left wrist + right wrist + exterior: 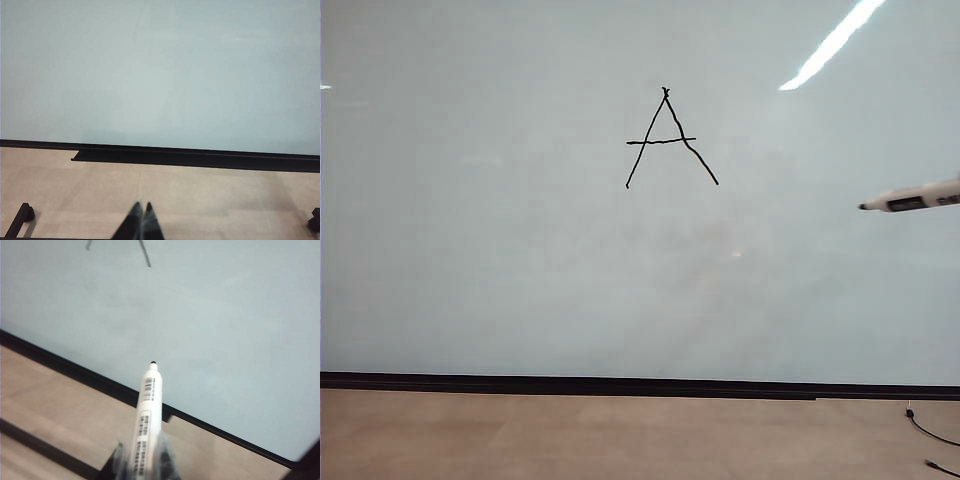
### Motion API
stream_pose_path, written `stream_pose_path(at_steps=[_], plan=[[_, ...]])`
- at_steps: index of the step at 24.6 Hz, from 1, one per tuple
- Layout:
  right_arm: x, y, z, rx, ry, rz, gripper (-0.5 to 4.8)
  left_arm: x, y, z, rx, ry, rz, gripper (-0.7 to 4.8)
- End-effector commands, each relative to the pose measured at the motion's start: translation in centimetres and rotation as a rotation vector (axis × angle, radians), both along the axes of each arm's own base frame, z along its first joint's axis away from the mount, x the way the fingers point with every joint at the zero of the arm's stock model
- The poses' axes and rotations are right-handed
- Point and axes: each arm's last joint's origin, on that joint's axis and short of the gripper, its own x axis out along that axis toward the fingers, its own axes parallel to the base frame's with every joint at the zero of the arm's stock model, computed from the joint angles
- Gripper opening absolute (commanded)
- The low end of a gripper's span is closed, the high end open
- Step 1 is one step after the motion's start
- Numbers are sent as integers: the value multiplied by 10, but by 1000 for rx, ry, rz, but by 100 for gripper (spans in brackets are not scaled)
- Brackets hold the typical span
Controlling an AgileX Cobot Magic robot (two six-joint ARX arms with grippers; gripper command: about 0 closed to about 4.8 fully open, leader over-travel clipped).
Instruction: Pick up the pen on the shelf to the right of the whiteboard and write the letter A.
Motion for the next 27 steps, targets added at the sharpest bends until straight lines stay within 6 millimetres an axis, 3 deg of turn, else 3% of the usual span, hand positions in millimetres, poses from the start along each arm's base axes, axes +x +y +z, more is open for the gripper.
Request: stream_pose_path(at_steps=[1,17,27], plan=[[4,-7,4,29,-20,-4,-5,0,0,2,4,-10,-1,-5],[16,-56,7,169,-38,-398,-5,0,0,2,4,-10,-1,-5],[15,-63,9,180,-56,-404,-5,0,0,2,4,-10,-1,-5]])
